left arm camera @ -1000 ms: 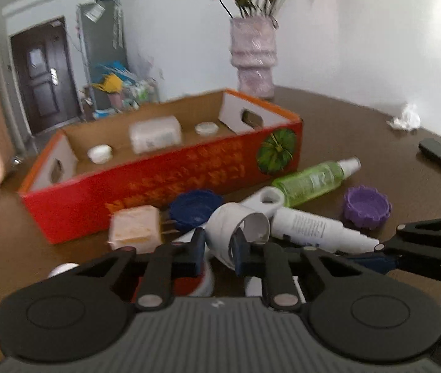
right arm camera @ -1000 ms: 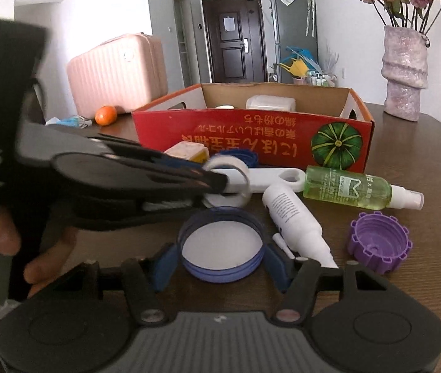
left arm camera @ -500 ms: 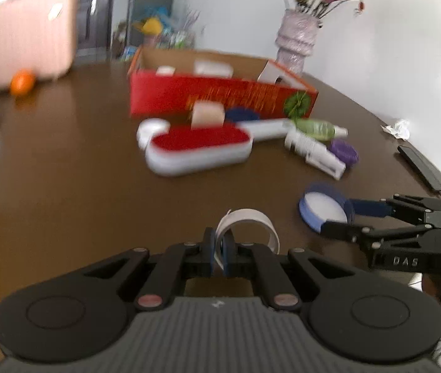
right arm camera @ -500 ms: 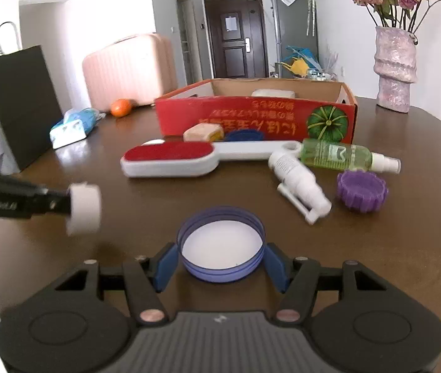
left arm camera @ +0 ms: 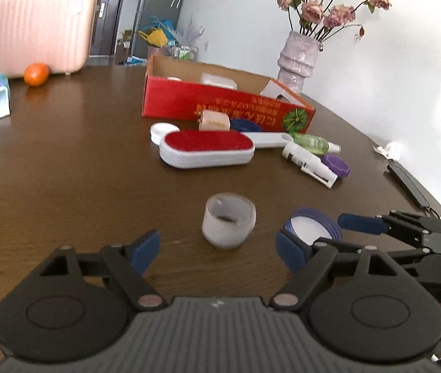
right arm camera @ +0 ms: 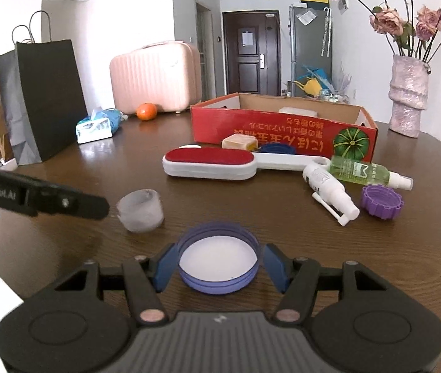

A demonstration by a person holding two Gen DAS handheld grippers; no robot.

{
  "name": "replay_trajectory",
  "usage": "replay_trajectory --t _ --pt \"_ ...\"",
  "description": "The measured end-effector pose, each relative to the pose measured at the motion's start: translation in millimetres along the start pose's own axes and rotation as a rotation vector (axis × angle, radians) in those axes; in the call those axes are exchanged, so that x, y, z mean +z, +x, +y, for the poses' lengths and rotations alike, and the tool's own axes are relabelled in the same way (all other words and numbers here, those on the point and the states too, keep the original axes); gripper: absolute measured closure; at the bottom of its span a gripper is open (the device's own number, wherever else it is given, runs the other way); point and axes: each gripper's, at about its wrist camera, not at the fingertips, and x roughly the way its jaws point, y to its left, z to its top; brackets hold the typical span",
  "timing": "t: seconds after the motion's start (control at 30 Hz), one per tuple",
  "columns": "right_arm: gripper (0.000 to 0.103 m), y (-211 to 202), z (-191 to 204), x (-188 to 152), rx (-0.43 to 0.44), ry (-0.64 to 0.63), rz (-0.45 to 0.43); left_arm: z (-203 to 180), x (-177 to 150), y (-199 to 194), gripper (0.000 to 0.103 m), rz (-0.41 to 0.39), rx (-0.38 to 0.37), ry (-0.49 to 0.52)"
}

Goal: Organize rigid objects

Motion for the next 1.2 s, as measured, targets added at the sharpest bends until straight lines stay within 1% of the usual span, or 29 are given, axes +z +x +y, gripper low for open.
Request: replay_trajectory --t 0.17,0.23,0.37,0.4,0.43,0.47,0.5,0.53,0.6,0.73,0.83,1.03,1.2 --pt "0.04 1.5 4.4 -0.2 -0.015 -0.025 0.012 -5.9 -1.5 18.3 0.018 0.008 0.05 0.039" --pt "0.033 0.7 5.5 -0.7 -0.004 -0.031 0.015 -7.2 1.1 23.9 0.017 0.003 0.051 0.051" --pt "0.033 4.6 6.8 -3.3 -0.005 -0.044 0.025 -12.7 9.8 39.0 0.017 -0.006 0.032 0.067" --pt "0.033 7.5 6.2 -3.7 -0.01 -0.043 0.033 -14.1 11.2 44.3 0.021 0.001 0.035 0.072" --pt "0.035 10.2 5.0 -3.9 -0.015 -0.04 0.041 -14.7 11.9 48.4 0.03 0.009 0.041 0.076" --pt "0.036 11.8 3.4 -3.9 -0.017 -0.036 0.045 -14.8 12.6 52.2 0.036 0.015 0.045 0.077" --pt "0.036 12.9 1.1 -3.7 -0.013 -0.029 0.045 -13.9 12.9 55.3 0.051 0.021 0.043 0.072" --pt "0.04 13.9 -1.0 -3.1 -0.009 -0.02 0.043 -13.2 12.6 55.5 0.058 0.012 0.047 0.074" --pt "0.041 16.8 -5.7 -1.2 -0.008 -0.005 0.041 -12.4 13.5 56.9 0.058 0.003 0.048 0.075" --pt "0.041 22.8 -13.2 3.1 -0.01 0.016 0.037 -9.1 14.5 55.2 0.058 -0.005 0.053 0.043" --pt "0.041 19.7 -17.1 4.5 -0.014 0.024 0.009 -11.1 13.8 49.2 0.058 -0.012 0.061 0.042" --pt "0.041 0.6 -28.2 1.9 -0.019 0.072 -0.038 -20.9 8.2 32.7 0.058 -0.034 0.098 0.043" --pt "0.041 -24.5 -29.6 1.0 -0.04 0.066 -0.081 -29.5 -2.6 11.0 0.058 -0.075 0.084 0.031"
